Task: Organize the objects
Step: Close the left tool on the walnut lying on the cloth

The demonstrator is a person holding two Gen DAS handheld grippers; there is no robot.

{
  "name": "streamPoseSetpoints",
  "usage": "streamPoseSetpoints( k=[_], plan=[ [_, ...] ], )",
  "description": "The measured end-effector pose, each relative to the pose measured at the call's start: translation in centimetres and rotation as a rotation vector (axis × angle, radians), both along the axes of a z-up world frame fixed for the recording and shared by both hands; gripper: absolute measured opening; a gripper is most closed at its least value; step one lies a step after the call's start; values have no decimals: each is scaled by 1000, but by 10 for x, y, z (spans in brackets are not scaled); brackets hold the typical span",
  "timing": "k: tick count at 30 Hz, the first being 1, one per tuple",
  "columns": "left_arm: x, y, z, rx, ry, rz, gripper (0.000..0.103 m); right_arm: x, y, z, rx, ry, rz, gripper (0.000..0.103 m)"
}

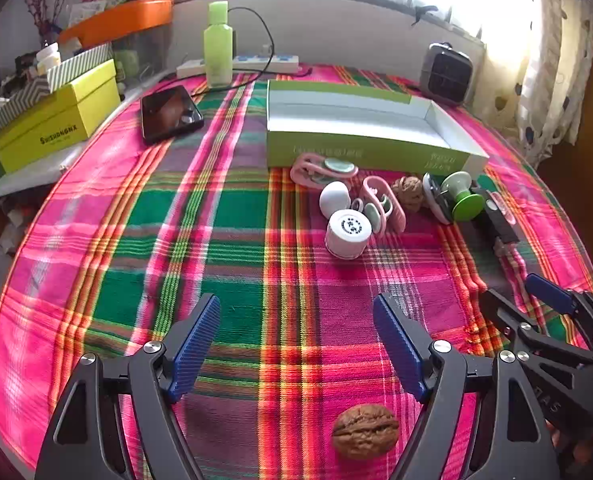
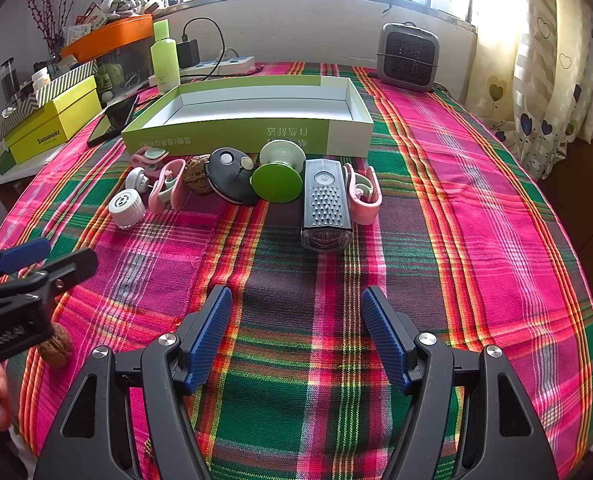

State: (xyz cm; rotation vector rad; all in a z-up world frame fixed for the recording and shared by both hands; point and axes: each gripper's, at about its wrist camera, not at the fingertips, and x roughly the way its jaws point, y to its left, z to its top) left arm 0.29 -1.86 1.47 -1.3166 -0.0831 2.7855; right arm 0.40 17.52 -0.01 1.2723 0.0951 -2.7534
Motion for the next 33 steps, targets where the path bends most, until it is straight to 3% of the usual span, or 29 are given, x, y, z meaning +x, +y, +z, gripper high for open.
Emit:
streamPoseSetpoints(
  k=[8,19,25,33],
  plan=[
    [21,-15,15,30,46,-56,78,0,-1,0,0,0,0,68],
    [52,-3,10,37,26,-172,77,0,-1,0,0,1,0,68],
    [60,1,4,47,12,-190,72,0,-1,0,0,1,0,68],
    [59,11,-6,36,-7,-201,57,0,-2,-1,0,1,0,68]
  ],
)
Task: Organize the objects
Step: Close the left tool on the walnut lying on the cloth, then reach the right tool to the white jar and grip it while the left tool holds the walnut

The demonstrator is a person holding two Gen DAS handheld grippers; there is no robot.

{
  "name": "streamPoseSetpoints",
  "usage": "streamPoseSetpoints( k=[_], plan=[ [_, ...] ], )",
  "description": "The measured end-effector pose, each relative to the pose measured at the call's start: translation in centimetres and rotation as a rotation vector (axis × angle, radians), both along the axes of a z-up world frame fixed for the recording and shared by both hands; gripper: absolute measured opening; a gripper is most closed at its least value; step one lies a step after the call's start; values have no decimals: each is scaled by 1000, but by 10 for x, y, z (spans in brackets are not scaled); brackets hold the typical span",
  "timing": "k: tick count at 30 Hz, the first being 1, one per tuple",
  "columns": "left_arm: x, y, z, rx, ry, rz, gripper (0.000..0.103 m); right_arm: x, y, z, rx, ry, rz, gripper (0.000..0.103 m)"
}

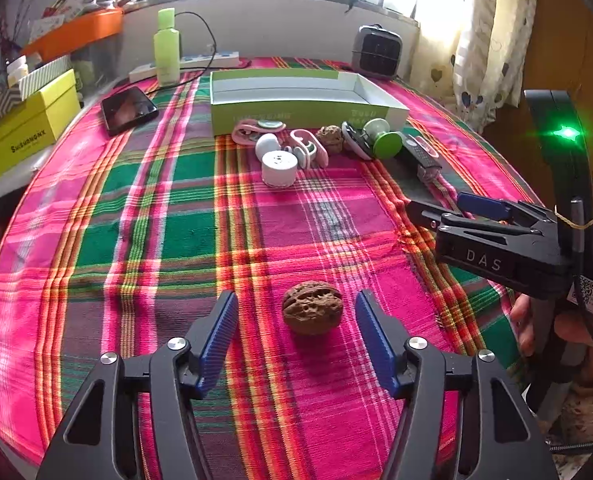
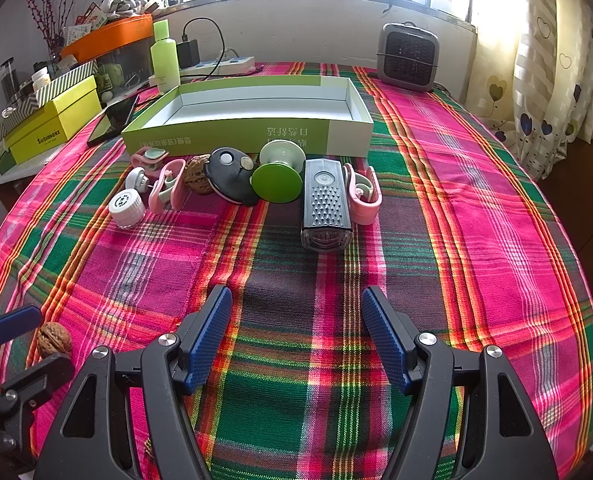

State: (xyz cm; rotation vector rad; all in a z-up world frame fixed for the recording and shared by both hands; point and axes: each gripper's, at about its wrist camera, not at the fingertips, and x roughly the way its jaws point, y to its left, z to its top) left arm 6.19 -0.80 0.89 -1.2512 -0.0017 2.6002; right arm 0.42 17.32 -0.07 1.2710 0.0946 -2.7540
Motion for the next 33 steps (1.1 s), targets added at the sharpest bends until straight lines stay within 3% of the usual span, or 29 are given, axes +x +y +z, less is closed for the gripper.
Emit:
streamPoseSetpoints(
  k=[14,26,33],
  plan=[
    [-5,3,0,-20,17,18,30,0,-1,0,0,0,0,68],
    [-16,-2,0,-6,22,35,30,-3,-2,2,4,1,6,68],
    [-31,-13,0,-12,29,69,30,-3,-14,8,-43,20,131,68]
  ],
)
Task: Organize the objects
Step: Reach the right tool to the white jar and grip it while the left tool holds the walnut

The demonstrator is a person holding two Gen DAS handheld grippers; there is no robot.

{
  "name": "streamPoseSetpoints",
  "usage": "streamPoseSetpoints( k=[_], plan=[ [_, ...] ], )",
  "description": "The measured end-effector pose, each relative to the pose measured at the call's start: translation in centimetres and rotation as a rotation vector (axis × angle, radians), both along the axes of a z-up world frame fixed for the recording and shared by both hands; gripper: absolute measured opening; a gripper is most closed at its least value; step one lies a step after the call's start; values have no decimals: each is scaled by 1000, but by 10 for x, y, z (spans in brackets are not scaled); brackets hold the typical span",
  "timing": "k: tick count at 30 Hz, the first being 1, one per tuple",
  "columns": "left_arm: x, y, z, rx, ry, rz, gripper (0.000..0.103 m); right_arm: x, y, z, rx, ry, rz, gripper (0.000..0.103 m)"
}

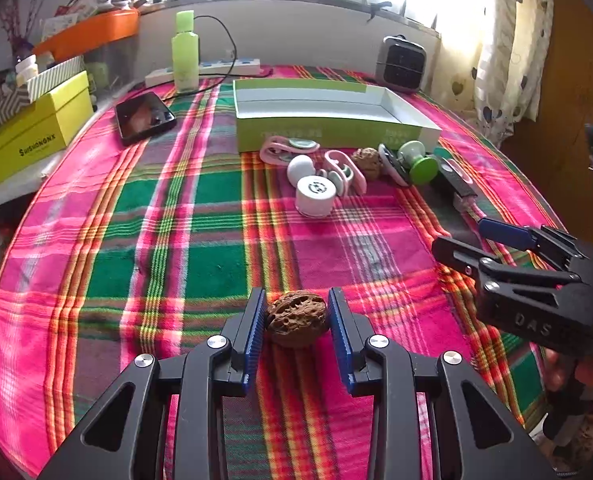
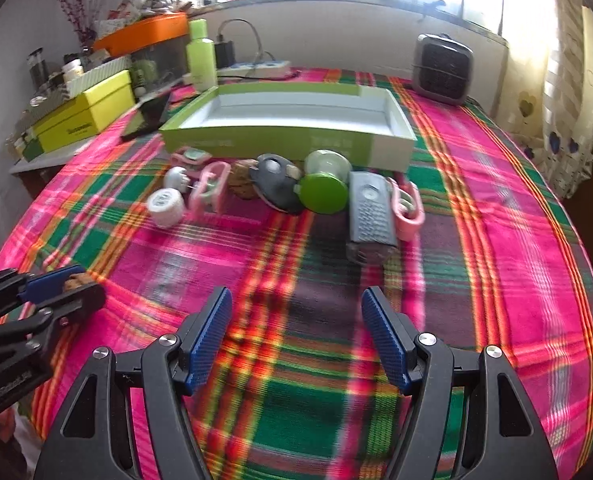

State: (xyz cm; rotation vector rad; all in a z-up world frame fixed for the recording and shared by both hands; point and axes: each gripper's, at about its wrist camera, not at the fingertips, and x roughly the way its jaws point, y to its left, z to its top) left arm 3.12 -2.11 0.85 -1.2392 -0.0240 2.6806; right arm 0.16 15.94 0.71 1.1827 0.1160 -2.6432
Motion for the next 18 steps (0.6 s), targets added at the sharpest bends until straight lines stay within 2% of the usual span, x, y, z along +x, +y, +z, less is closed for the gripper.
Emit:
streamPoseSetpoints(
  k=[8,16,18],
  plan=[
    [-10,-13,-2,-4,2,40,30,-13,-31,3,-85,-23,149,68],
    [-18,-24,-3,2,2,73,30,-26,-48,3,-123,-48,207,68],
    [-19,-26,-4,1,3,82,30,-29,-50,4,-126,-54,217,64]
  ],
)
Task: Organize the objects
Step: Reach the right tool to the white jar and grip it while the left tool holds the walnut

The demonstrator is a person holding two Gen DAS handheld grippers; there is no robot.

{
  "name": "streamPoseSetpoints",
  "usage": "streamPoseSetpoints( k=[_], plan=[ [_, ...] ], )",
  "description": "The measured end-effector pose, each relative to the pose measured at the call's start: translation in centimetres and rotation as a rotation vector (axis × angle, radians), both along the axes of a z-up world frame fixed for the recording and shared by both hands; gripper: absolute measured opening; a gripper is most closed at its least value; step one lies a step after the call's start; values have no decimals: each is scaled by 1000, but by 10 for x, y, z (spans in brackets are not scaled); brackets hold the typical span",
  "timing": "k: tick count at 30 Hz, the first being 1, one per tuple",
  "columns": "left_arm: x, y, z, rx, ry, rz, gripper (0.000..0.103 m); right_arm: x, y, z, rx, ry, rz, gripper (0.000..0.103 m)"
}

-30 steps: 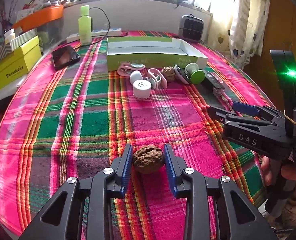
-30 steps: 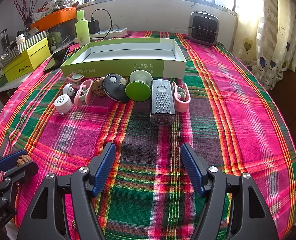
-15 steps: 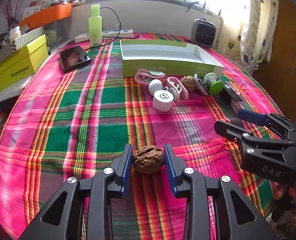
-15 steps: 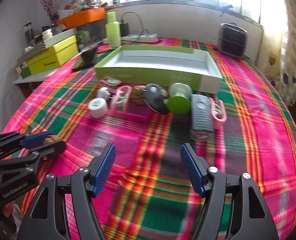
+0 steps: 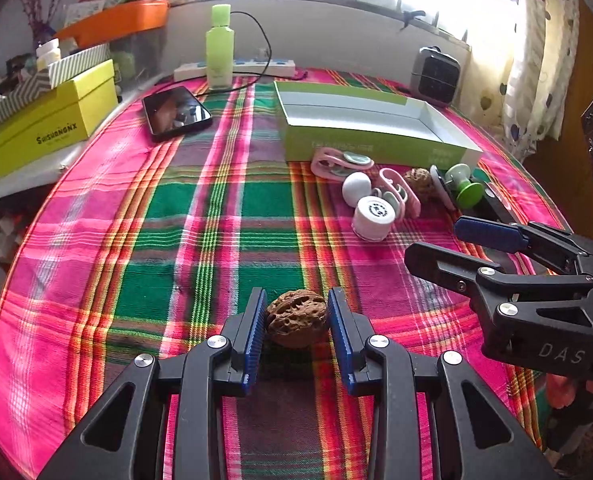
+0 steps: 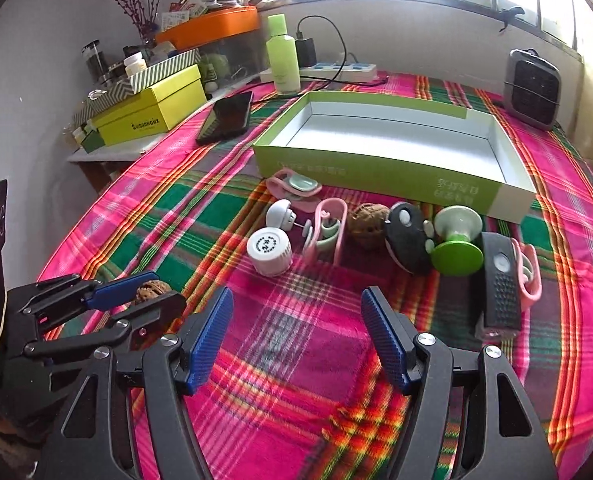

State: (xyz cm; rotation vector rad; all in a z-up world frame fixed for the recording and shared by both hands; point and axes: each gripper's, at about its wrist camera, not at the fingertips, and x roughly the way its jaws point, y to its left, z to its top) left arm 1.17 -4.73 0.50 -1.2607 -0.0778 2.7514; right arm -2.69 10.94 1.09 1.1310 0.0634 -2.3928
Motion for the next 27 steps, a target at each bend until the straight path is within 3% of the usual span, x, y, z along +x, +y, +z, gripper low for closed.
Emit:
streamPoseSetpoints(
  k=[15,27],
  plan=[
    [-8,-7,-1,8,16,25,30,-18,-25,-5,21,-33,77,44],
    [-9,-8,-1,11,31,11,30,-27,-31,-7,36,-31,63,39]
  ],
)
